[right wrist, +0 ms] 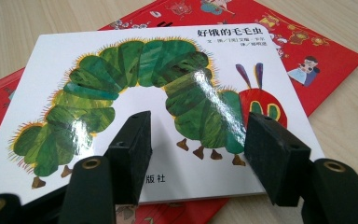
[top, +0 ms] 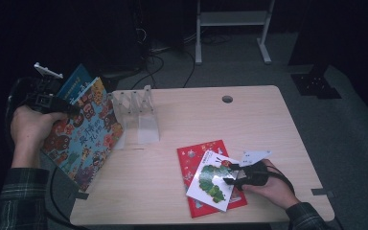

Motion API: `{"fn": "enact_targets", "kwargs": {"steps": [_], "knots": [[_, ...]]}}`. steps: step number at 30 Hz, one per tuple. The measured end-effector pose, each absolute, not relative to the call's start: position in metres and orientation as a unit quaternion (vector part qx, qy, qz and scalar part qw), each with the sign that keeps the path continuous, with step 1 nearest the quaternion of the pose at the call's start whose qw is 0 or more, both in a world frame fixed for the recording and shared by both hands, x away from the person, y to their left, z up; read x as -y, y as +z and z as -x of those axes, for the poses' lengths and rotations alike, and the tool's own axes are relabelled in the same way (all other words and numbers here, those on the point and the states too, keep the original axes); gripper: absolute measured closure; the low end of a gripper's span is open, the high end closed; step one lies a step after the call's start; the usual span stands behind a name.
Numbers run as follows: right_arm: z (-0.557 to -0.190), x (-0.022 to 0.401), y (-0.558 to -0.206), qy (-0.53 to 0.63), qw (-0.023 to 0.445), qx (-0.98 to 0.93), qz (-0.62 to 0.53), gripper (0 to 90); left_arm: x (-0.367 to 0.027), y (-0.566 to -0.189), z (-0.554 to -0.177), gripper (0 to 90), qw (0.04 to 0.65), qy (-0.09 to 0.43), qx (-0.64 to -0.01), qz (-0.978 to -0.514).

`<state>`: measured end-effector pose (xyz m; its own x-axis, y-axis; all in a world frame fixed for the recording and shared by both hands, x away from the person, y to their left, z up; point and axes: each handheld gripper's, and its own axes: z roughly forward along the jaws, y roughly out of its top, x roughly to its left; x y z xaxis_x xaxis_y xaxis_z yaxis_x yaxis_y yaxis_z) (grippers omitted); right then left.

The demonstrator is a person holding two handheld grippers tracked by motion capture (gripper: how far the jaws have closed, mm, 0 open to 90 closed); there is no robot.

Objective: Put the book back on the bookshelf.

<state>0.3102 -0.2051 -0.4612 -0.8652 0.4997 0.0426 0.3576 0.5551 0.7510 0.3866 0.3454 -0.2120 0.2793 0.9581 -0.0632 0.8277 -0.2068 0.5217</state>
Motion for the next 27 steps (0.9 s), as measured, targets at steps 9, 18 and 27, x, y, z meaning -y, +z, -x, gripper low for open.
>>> {"fn": "enact_targets", "kwargs": {"steps": [9,18,27], "knots": [[-0.310,0.205,-0.461,0.403,0.087,-0.877,-0.246,40.4,-0.335,-0.212,-0.400,80.6,0.231,0.155,-0.589,-0.759],[-0.310,0.205,-0.461,0.404,0.086,-0.877,-0.244,40.4,-0.333,-0.216,-0.414,80.6,0.230,0.158,-0.605,-0.746],[-0.310,0.205,-0.461,0.404,0.086,-0.877,-0.244,40.4,-0.334,-0.222,-0.428,80.5,0.227,0.163,-0.617,-0.736]]}}
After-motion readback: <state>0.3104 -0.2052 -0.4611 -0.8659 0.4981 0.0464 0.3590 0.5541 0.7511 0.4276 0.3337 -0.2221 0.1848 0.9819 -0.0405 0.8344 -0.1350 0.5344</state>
